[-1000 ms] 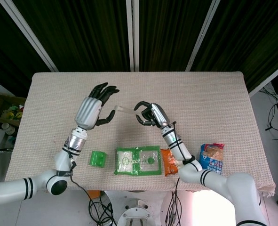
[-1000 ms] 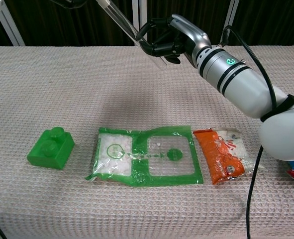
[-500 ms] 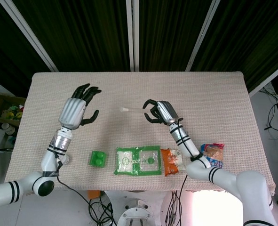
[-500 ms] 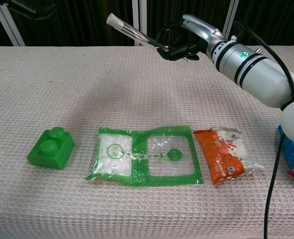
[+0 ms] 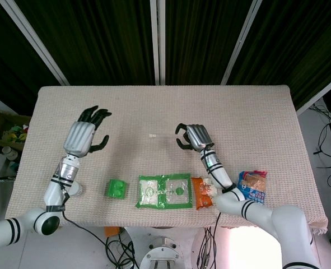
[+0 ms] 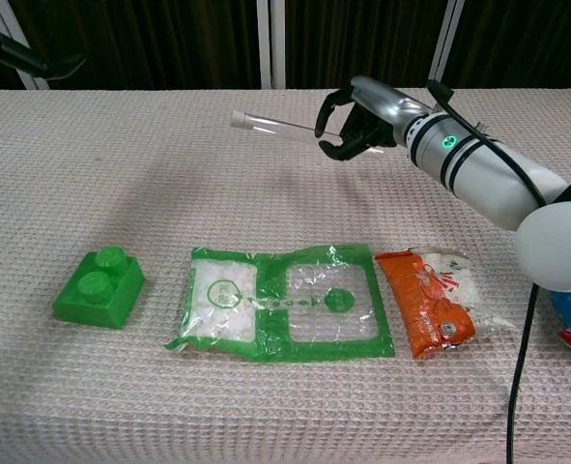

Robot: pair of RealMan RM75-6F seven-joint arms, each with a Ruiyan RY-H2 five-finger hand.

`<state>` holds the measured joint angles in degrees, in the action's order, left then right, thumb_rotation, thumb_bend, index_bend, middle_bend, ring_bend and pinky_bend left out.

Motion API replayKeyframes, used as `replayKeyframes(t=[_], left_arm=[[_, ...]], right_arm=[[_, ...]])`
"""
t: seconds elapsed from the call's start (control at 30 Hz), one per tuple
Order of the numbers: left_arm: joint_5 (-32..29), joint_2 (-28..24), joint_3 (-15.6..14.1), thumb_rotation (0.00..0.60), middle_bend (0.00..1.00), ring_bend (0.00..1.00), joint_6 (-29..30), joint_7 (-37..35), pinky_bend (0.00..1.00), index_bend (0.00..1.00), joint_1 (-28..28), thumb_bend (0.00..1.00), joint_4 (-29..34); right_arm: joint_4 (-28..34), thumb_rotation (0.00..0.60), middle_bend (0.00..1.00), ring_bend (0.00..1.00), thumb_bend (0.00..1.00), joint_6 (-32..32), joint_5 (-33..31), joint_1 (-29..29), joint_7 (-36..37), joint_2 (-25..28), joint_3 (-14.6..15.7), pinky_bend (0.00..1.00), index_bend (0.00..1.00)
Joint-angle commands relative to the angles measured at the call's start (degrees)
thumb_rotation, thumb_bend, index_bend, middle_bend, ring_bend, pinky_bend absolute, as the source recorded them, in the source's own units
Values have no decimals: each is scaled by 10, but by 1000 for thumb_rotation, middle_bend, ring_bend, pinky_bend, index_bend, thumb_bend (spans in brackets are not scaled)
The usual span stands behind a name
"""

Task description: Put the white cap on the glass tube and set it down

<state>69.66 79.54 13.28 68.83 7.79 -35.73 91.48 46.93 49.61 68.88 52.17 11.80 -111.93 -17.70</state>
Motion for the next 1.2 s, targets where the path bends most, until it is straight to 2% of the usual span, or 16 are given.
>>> replayKeyframes(t=[0.03,0.2,0.33,0.53,0.6,0.8,1.0,1.1,1.2], left_arm=[[1,3,-3,563,138,53,-1,-3,103,176,3,410,-5],[-1,3,-3,563,138,53,-2,-10,103,176,8,408,-9],[-2,3,-4,560,139,53,-5,-14,103,176,11,406,-11],[1,5,-4,559,138,53,-4,-17,103,176,14,404,-14],[1,6,-4,561,138,53,-4,-18,103,176,14,404,-14],[3,8,-2,560,138,53,-4,-18,103,176,15,403,-16],[4,4,-1,562,138,53,-5,-15,103,176,16,403,-15],[1,-8,-1,560,138,53,-7,-14,103,176,21,403,-12],[-6,-30,-4,561,138,53,-11,-13,103,176,29,404,-9]], right_arm=[[-38,600,1000,1000,666,-7,-8,10,-22,-30,-2,1000,975],[-82,600,1000,1000,658,-4,-5,19,-28,-59,-5,1000,974],[-111,600,1000,1000,607,-2,-3,24,-35,-75,-8,1000,945],[-132,600,1000,1000,367,-5,0,23,-41,-88,-7,1000,752],[-134,600,1000,1000,254,-4,1,22,-40,-89,-7,1000,675],[-132,600,1000,1000,55,-3,3,16,-38,-88,-9,1000,521],[-107,600,1000,1000,22,9,6,6,-40,-72,-11,1000,418],[-63,600,1000,1000,15,40,17,-13,-42,-39,-8,1000,381],[12,600,1000,1000,16,82,27,-42,-57,20,-8,1000,366]])
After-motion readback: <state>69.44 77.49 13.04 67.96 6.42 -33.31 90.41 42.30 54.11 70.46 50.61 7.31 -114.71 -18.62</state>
